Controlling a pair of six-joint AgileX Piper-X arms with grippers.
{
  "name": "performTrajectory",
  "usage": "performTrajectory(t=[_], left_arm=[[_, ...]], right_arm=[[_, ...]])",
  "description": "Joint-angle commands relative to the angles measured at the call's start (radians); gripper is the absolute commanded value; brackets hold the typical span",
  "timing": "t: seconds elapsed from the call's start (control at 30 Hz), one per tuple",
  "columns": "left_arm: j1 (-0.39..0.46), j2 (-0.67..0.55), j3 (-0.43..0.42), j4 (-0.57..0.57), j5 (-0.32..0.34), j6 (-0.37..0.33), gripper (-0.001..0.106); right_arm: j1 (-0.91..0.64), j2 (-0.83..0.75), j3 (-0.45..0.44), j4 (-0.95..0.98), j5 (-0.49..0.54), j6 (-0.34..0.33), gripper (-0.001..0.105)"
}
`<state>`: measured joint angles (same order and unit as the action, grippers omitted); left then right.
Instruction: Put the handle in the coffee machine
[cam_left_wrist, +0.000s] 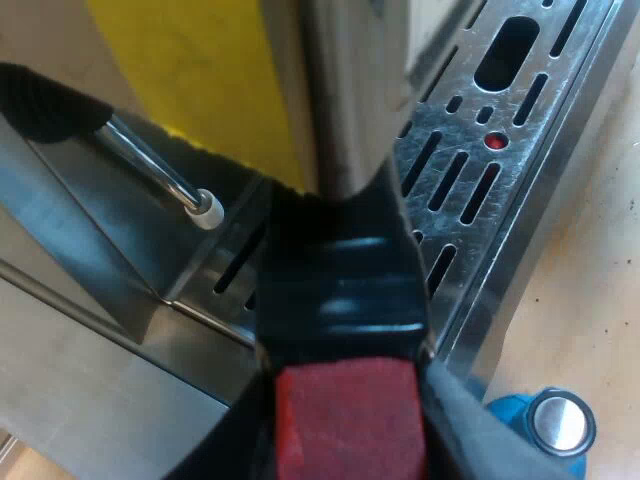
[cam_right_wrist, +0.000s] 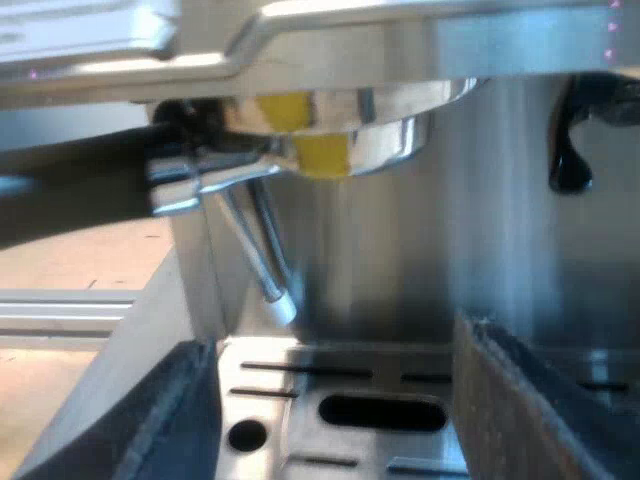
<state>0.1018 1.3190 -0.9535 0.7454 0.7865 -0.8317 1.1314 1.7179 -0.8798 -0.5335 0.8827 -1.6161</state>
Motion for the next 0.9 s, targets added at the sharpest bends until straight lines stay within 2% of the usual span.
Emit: performTrajectory(t=[0.03, 0.07, 0.17, 0.33, 0.4, 0.5, 0.77, 0.9], left_arm=[[0.018, -0.041, -0.024, 0.016, 0.133, 0.056, 0.0], [0.018, -0.041, -0.024, 0.02, 0.133, 0.056, 0.0], [0.018, -0.041, -0.024, 0.023, 0.133, 0.056, 0.0], [0.018, -0.041, -0.024, 0.041, 0.131, 0.056, 0.0], [0.018, -0.041, -0.024, 0.05, 0.13, 0.056, 0.0], [0.018, -0.041, -0.024, 0.05, 0.124, 0.056, 0.0], [0.018, -0.041, -0.024, 0.05, 0.124, 0.056, 0.0], [0.018, -0.041, -0.024, 0.05, 0.124, 0.056, 0.0]], right_arm=[[-0.045, 0.019, -0.002, -0.012, -0.059, -0.043, 0.05], [-0.06, 0.031, -0.002, -0.018, -0.074, -0.043, 0.045], [-0.086, 0.075, -0.009, -0.074, -0.112, -0.046, 0.039], [-0.116, 0.159, -0.038, -0.213, -0.099, -0.094, 0.04], [-0.128, 0.219, -0.079, -0.311, -0.102, -0.144, 0.04], [-0.14, 0.28, -0.124, -0.376, -0.095, -0.167, 0.04], [-0.169, 0.39, -0.269, -0.431, -0.076, -0.212, 0.04], [-0.178, 0.417, -0.314, -0.437, -0.071, -0.222, 0.04]])
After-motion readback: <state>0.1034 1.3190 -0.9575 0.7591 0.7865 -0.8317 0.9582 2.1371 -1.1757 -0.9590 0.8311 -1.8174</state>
